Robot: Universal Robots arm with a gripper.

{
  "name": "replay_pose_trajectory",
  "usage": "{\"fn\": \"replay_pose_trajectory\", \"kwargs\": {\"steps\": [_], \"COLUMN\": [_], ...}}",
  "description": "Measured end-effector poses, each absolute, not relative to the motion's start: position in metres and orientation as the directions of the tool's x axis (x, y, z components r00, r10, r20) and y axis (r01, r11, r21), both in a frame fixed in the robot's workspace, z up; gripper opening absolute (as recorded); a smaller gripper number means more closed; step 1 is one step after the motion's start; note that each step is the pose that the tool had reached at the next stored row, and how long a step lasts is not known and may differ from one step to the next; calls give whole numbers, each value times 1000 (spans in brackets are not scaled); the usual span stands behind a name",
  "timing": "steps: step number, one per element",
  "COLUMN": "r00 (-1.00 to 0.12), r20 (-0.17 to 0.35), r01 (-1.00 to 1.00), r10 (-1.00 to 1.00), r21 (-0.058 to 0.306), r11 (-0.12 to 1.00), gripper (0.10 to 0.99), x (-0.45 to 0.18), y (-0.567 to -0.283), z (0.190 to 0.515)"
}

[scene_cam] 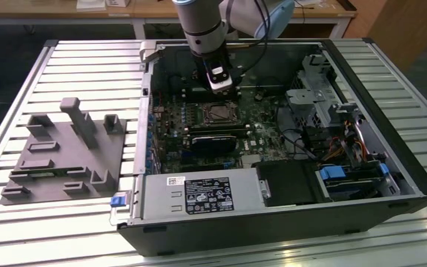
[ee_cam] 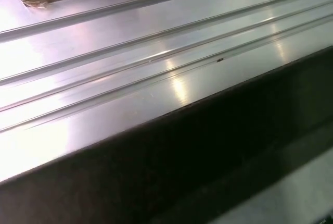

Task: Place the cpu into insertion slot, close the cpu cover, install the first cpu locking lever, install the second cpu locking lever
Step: 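Install the first cpu locking lever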

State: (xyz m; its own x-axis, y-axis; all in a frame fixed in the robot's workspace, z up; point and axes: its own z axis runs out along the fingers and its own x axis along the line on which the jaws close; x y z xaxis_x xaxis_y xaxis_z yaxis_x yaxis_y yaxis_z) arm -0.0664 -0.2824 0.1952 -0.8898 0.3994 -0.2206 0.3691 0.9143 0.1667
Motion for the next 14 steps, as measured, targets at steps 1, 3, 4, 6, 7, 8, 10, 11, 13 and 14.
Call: {"fn": "replay_pose_trajectory", "kwargs": {"steps": [1,3,4,6,7,8,10,11,13,14], "r00": [-890,-889,-889,-889,-889,-889,-889,-889,-889,-889], "r20": [-222,-223,-224,-225,-225,-226,-226,-226,-226,-227], "r01": [369,369,369,368,368,368,368,368,368,368], "r10": [399,399,399,399,398,398,398,398,398,398], "r21": [166,166,165,165,165,164,164,164,165,165], "r11": [914,915,915,915,915,915,915,915,915,915], "gripper": [106,106,106,106,106,106,106,106,106,106], "x": [-66,-66,-66,-66,-66,-66,-66,-66,-66,-66], "y": [-283,-283,-283,-283,-283,-284,-284,-284,-285,-285], "z": [195,195,195,194,194,193,193,193,192,191]}}
